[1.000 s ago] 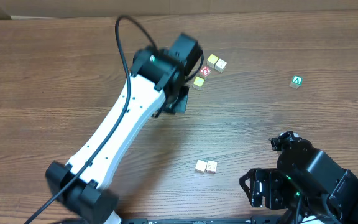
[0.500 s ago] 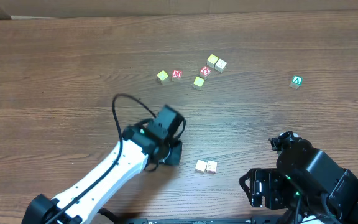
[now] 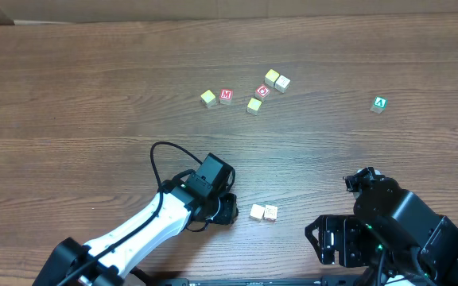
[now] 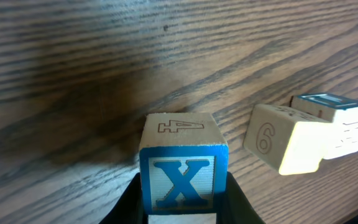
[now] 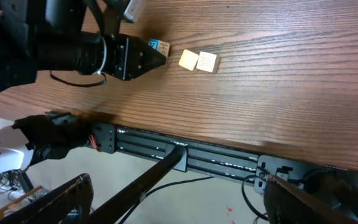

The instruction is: Flip 3 blocks

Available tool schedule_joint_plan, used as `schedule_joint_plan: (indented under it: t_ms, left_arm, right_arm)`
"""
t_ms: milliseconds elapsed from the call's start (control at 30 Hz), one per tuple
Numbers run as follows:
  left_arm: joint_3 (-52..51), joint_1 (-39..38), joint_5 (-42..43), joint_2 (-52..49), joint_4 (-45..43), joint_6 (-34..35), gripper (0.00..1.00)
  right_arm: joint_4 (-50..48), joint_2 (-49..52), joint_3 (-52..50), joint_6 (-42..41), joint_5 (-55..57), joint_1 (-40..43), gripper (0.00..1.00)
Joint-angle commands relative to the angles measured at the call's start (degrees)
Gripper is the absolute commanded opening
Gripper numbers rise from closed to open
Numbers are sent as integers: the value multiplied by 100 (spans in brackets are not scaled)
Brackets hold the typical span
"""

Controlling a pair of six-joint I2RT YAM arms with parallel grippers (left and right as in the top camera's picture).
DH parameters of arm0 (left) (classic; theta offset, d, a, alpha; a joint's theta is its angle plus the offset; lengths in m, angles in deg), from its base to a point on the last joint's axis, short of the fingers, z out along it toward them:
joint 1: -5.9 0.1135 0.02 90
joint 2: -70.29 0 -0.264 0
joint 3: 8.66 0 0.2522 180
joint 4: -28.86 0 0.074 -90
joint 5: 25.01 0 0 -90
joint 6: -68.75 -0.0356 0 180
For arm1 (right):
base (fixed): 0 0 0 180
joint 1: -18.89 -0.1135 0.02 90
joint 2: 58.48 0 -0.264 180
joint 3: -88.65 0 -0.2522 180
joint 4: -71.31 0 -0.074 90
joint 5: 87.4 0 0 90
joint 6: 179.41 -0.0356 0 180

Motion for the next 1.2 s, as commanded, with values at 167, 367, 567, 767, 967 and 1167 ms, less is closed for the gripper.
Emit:
schedule_joint_plan:
  t_ms: [167, 367, 567, 767, 967, 1167]
  left_arm:
    - [-162, -26, 326, -514, -402, 125, 12]
    - [-162, -26, 450, -601, -654, 142, 13]
    - [-164, -26, 450, -601, -533, 142, 14]
    - [-162, -26, 426, -601, -439, 138, 34]
    - [-162, -26, 428, -599, -452, 116, 36]
    - [-72, -26, 428, -461, -365, 2, 35]
  right_arm:
    - [-35, -24, -2, 0, -46, -24, 89]
    - [-33, -24, -2, 2, -46, -24, 89]
    - [-28, -24, -2, 2, -46, -24, 89]
    - [-28, -24, -2, 2, -46, -24, 89]
    - [-28, -24, -2, 2, -46, -24, 89]
    - [-28, -24, -2, 2, -44, -24, 89]
